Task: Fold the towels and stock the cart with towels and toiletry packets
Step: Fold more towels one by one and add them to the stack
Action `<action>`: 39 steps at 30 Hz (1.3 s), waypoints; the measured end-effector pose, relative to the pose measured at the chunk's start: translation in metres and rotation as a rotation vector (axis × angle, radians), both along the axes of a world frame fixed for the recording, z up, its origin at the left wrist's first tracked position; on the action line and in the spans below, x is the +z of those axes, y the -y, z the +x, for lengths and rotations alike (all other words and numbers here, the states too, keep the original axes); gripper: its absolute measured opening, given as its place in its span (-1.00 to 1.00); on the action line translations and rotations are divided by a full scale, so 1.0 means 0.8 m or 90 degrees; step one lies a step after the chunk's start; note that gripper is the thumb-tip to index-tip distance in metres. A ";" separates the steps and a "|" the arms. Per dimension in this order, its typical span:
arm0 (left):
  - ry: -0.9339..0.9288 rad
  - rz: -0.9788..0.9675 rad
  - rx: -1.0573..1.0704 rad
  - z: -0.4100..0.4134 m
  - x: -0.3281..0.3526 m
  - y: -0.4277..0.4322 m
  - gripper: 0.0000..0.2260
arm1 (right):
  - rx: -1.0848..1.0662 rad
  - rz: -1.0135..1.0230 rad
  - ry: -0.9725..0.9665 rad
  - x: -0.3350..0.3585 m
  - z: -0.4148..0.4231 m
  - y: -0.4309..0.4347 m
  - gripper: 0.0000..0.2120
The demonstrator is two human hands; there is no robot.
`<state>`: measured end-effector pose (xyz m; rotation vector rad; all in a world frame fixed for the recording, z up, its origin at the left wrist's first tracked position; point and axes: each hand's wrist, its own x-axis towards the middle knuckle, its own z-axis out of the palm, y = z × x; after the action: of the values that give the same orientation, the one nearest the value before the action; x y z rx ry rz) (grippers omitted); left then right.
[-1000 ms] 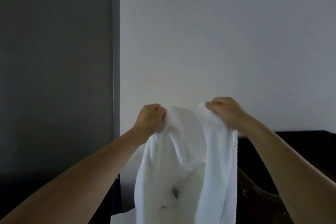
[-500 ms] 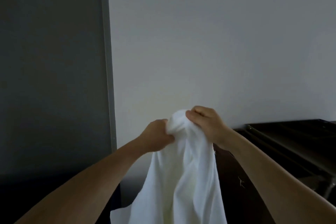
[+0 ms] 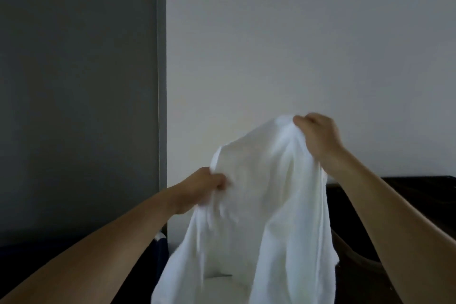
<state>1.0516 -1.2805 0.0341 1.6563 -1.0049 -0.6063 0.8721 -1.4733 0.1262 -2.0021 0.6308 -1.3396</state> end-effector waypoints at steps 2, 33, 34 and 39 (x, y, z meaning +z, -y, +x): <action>-0.014 -0.040 -0.007 -0.003 -0.005 0.004 -0.85 | -0.037 0.033 -0.024 -0.029 -0.006 0.015 -0.69; 0.184 0.169 -0.092 0.014 -0.047 -0.020 -0.84 | 0.122 0.131 0.002 -0.071 -0.033 0.004 -0.57; 0.151 0.133 -0.059 0.020 -0.049 -0.025 -0.86 | 0.078 0.137 0.012 -0.068 -0.035 0.015 -0.58; 0.202 0.057 0.033 0.039 -0.050 -0.037 -0.95 | -0.093 0.161 0.005 -0.077 -0.048 0.050 -0.66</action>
<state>1.0831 -1.2511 -0.0055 1.8904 -1.1699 -0.3646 0.8341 -1.5134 0.0645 -1.7741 0.9095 -1.2798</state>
